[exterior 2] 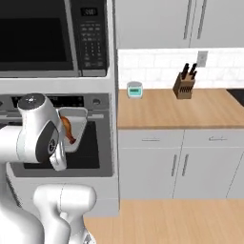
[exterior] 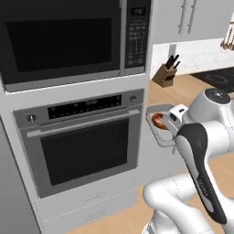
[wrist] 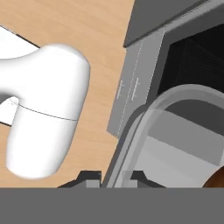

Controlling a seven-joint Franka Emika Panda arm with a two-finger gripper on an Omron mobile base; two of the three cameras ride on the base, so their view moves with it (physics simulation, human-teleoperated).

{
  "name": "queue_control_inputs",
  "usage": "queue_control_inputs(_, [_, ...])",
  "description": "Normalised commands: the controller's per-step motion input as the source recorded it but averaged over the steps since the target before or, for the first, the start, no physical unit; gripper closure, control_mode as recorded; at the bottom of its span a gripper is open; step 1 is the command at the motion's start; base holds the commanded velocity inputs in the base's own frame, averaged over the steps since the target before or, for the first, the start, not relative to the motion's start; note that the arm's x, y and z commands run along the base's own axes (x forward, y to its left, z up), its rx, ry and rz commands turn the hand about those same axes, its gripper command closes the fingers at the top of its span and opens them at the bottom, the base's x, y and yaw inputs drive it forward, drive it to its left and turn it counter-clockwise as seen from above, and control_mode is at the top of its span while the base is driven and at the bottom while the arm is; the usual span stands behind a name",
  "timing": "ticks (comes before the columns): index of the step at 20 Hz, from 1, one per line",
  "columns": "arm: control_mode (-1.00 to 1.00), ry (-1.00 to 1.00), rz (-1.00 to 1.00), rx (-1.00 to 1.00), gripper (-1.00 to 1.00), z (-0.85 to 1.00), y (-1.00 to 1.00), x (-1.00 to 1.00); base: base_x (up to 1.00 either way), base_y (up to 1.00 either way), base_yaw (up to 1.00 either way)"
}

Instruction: Take the meat container that has the chicken drumstick and place it on the second highest rack of the freezer. Then take the vegetable container that has the lemon and carrot and place it on the highest rack of the freezer.

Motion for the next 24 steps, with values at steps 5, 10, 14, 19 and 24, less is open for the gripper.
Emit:
queue_control_inputs(5, [1.0,0.0,0.0,0.0,1.0,0.0,0.0,0.0,-0.67,1.0,0.13])
queue_control_inputs(10, [1.0,0.0,0.0,0.0,1.0,0.0,0.0,0.0,-0.13,1.0,0.18])
queue_control_inputs(14, [1.0,0.0,0.0,0.0,1.0,0.0,0.0,0.0,-0.03,1.0,0.15])
queue_control_inputs(19, [1.0,0.0,0.0,0.0,1.0,0.0,0.0,0.0,-0.06,1.0,0.06])
queue_control_inputs(24, [1.0,0.0,0.0,0.0,1.0,0.0,0.0,0.0,-0.04,1.0,0.0])
